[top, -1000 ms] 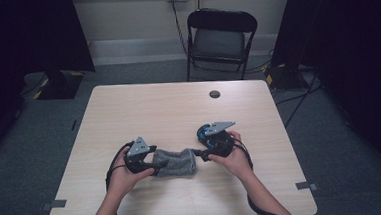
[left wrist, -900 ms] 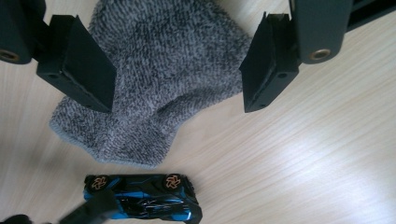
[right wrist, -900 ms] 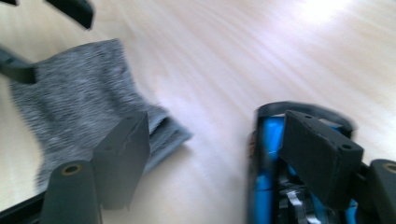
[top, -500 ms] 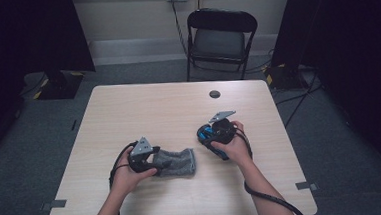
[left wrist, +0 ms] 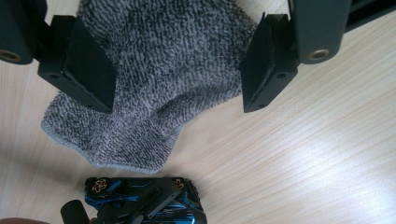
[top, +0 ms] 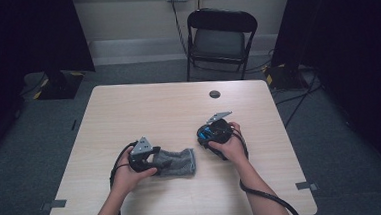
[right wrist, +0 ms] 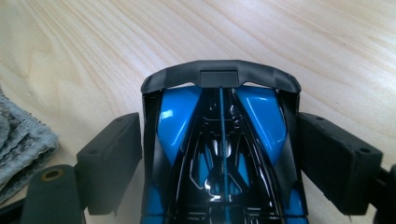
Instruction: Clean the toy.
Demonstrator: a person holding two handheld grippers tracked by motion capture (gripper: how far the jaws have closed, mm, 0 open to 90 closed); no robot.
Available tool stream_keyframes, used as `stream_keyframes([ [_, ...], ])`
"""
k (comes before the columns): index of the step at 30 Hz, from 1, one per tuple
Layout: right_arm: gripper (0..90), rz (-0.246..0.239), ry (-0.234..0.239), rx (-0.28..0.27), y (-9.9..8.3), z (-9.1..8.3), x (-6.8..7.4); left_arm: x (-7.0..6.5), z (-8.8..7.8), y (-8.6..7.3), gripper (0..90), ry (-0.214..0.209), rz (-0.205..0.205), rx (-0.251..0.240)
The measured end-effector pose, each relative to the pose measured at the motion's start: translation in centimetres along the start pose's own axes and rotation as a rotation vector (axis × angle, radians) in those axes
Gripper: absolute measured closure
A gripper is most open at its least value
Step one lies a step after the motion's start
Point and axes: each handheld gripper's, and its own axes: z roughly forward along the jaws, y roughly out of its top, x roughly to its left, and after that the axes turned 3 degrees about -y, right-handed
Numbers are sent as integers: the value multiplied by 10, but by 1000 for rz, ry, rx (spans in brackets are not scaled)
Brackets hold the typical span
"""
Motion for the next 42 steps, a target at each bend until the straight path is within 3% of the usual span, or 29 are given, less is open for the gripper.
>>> stream_keyframes([
  [6, 190, -23, 7, 11, 0, 4, 0, 1, 1, -1, 270, -5, -3, 0],
  [13, 240, -28, 15, -15, -2, 3, -2, 1, 2, -1, 269, -8, 1, 4],
  [23, 238, -33, 14, -9, -3, 2, -2, 0, 1, 0, 269, -7, -1, -3],
  [42, 256, 3, -13, 7, -3, 0, 1, -1, 2, 3, 271, -20, 19, -3],
])
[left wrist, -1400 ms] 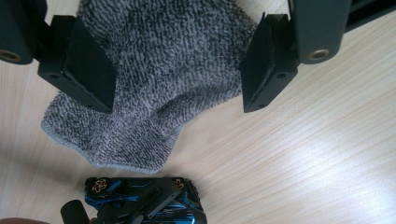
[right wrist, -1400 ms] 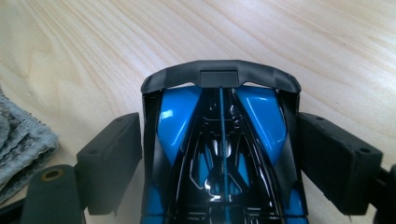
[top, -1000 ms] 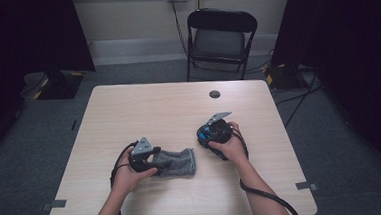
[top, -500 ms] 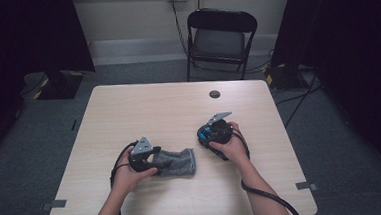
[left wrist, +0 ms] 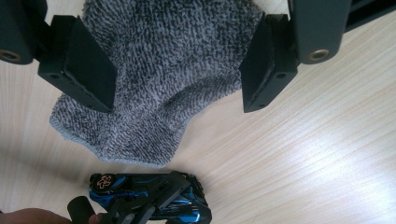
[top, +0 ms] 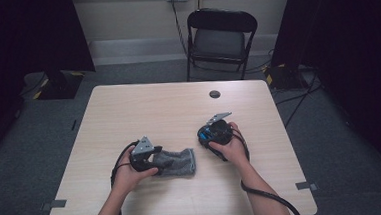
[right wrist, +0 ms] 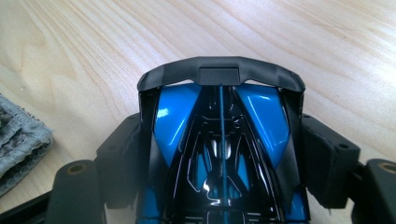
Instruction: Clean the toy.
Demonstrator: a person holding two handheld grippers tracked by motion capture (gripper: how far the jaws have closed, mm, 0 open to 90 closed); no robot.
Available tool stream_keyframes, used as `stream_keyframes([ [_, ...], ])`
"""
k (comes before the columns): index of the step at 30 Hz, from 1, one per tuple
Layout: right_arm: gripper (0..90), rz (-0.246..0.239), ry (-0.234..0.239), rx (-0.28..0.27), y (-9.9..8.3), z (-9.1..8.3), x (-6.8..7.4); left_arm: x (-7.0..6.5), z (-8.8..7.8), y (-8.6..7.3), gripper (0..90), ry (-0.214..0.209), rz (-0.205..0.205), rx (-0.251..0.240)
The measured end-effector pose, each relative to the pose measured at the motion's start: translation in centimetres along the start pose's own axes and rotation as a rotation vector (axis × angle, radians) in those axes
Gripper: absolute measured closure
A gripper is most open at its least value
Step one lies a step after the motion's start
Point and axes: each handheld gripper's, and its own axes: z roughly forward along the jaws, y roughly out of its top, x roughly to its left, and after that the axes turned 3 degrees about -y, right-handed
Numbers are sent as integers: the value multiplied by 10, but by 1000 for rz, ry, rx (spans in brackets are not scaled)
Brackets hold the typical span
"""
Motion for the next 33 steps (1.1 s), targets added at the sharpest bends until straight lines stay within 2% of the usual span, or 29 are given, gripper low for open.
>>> stream_keyframes([
  [7, 256, 30, 27, -30, -5, -9, -4, 0, 4, 2, 283, -19, 7, 7],
  [13, 256, 33, 43, -56, -6, -17, -6, -1, 4, 6, 308, -39, 41, 27],
  [19, 256, 51, 54, -76, -11, -26, -9, 0, 4, 0, 338, -55, 67, 81],
  [21, 256, 51, 58, -80, -13, -29, -9, 0, 6, -4, 369, -52, 76, 113],
  [25, 256, 57, 66, -88, -16, -34, -7, 2, 10, -12, 400, -53, 65, 114],
  [26, 256, 54, 69, -89, -16, -34, -6, 1, 11, -13, 411, -52, 80, 119],
  [27, 256, 54, 71, -94, -17, -35, -5, 0, 11, -14, 439, -52, 93, 123],
  [30, 256, 58, 74, -105, -17, -38, -4, -2, 11, -16, 515, -62, 88, 115],
  [33, 256, 65, 80, -115, -16, -40, -3, -4, 10, -15, 669, -74, 60, 130],
])
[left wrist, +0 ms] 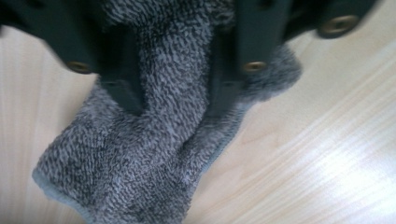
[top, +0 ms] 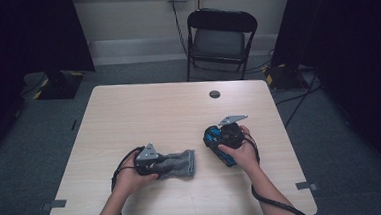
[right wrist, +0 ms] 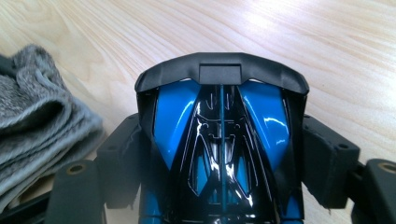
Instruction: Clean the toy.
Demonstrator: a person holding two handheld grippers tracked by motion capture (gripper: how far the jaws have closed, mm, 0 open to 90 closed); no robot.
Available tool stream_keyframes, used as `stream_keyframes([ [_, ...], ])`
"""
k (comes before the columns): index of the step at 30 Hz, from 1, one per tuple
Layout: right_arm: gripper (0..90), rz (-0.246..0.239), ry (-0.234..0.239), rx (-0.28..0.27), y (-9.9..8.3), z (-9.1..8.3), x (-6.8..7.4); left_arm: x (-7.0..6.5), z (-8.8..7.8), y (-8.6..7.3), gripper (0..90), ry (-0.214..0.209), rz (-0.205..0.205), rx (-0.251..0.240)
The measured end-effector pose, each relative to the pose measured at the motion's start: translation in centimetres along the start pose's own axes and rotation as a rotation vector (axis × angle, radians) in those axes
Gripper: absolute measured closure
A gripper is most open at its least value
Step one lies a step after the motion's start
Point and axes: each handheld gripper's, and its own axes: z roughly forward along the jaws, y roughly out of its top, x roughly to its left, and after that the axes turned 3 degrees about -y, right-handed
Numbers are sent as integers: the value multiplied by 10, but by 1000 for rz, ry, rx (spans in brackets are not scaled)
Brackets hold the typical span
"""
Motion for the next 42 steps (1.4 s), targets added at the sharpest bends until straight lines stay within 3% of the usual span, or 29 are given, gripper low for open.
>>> stream_keyframes([
  [2, 256, -2, 9, 1, 1, -1, 1, -3, 0, 4, 738, 9, -16, 22],
  [5, 256, 2, 20, -10, 3, -4, 2, -4, 0, 7, 772, 15, -60, 34],
  [8, 256, -3, 23, -12, 5, -7, 4, -1, -4, 6, 784, 17, -120, -6],
  [10, 256, -2, 30, -20, 5, -9, 4, 2, -9, 8, 786, 44, -138, -35],
  [14, 256, -4, 41, -30, 8, -14, 5, 9, -21, 14, 787, 99, -197, -141],
  [16, 256, -5, 49, -36, 9, -16, 7, 13, -26, 21, 787, 126, -237, -195],
  [18, 257, -13, 54, -40, 11, -17, 10, 16, -28, 32, 787, 151, -248, -219],
  [22, 257, -29, 82, -51, 14, -20, 20, 20, -27, 56, 787, 167, -256, -219],
  [26, 256, -51, 102, -58, 20, -23, 29, 26, -24, 74, 787, 159, -298, -256],
  [28, 257, -64, 107, -57, 22, -24, 33, 27, -24, 82, 787, 175, -316, -267],
  [33, 256, -78, 130, -69, 25, -26, 43, 30, -21, 94, 786, 248, -341, -241],
  [38, 256, -83, 136, -77, 27, -24, 51, 23, -5, 98, 786, 217, -343, -219],
  [42, 256, -77, 144, -86, 31, -22, 55, 15, 9, 101, 785, 189, -302, -173],
])
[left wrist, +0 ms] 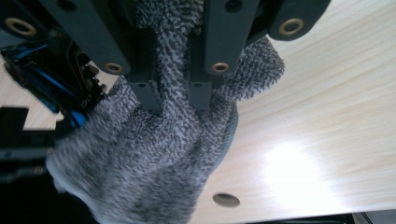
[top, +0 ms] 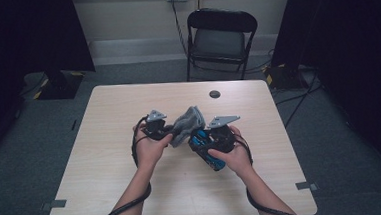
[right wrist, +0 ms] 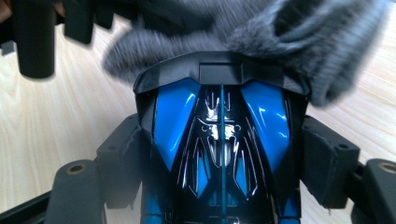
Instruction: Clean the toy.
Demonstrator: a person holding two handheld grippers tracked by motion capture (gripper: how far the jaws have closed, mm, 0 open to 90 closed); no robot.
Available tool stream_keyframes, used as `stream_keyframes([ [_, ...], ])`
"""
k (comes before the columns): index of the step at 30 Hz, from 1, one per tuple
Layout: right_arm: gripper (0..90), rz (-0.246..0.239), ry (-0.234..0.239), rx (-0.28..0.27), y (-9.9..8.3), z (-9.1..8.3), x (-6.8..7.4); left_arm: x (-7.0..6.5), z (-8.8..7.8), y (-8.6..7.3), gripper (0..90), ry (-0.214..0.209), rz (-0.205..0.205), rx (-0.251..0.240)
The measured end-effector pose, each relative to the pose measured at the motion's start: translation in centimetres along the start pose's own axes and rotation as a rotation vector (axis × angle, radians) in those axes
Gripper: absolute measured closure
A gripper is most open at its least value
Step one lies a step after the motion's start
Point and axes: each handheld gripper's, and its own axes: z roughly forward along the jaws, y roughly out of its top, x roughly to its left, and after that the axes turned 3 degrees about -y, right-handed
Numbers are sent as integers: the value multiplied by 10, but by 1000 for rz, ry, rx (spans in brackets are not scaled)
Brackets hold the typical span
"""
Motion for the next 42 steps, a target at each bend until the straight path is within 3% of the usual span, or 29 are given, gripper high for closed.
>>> stream_keyframes([
  [4, 256, 8, -25, -2, 1, -2, -2, -4, 1, -1, 786, -46, 24, 2],
  [12, 256, 15, -47, 1, -1, -3, -5, -10, -8, 1, 787, -96, 61, 3],
  [23, 256, 19, -73, 9, 1, -6, -9, -10, -18, -5, 789, -144, 57, -27],
  [42, 256, 44, -128, 11, 5, -15, -22, -7, -33, -18, 790, -216, 70, -11],
])
